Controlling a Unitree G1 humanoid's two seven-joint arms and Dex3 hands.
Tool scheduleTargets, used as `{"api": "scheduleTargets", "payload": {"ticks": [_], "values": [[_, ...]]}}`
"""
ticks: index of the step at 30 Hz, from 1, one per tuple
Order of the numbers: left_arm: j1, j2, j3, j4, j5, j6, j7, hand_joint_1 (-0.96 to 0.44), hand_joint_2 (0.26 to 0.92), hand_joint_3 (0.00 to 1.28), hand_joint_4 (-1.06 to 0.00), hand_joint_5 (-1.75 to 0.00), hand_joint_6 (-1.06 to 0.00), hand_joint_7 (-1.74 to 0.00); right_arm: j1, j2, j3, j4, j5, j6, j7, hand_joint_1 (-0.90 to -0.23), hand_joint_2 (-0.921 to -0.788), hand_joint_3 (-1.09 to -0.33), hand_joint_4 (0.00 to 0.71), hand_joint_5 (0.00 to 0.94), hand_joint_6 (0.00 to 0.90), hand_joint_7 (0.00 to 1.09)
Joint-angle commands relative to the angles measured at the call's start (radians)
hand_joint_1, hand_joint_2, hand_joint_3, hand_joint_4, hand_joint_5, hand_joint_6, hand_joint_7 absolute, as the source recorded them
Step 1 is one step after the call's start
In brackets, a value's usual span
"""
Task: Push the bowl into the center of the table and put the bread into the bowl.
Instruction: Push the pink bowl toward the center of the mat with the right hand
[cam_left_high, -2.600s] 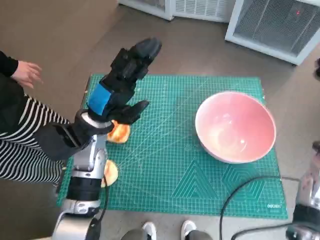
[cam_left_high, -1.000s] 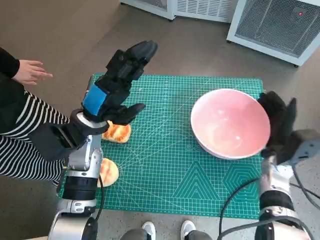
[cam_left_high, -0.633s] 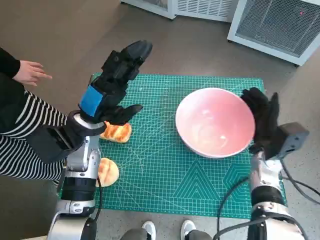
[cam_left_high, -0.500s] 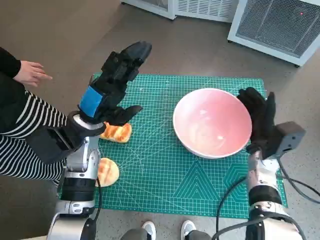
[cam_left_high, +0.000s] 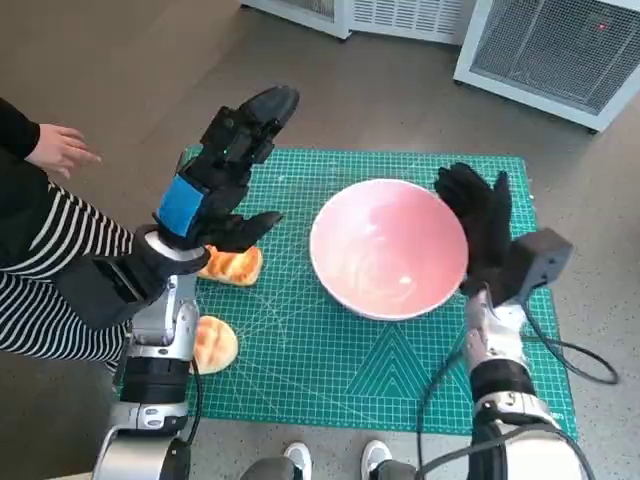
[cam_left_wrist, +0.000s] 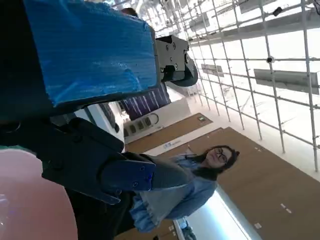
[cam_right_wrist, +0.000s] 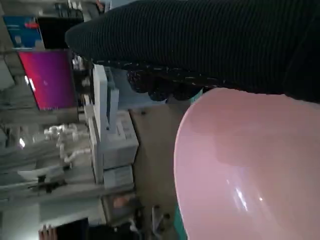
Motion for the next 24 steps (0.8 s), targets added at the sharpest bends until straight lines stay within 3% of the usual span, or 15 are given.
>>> {"api": "scheduleTargets", "payload": {"ticks": [1, 13, 24], "values": [[0.016, 0.005, 0.003, -0.008, 0.006, -0.005, 0.007, -0.70, 0.921, 0.31, -0.02, -0.15, 0.00, -0.48, -0.003, 0.029, -0.011, 0.022, 0.009, 0.026, 0.006, -0.665, -0.921, -0.742, 0.071, 0.001, 0.051, 0.32], [0.018, 0.004, 0.001, -0.005, 0.003, 0.002, 0.005, -0.70, 0.921, 0.32, -0.02, -0.14, 0.00, -0.47, -0.017, 0.064, -0.017, 0.025, 0.002, 0.026, -0.003, -0.674, -0.921, -0.719, 0.067, 0.001, 0.066, 0.31], [0.025, 0.003, -0.003, -0.014, 0.002, 0.013, 0.009, -0.71, 0.921, 0.32, -0.03, -0.13, 0.00, -0.48, -0.019, 0.030, -0.022, -0.014, 0.006, 0.015, 0.021, -0.657, -0.921, -0.749, 0.067, 0.000, 0.064, 0.30]]}}
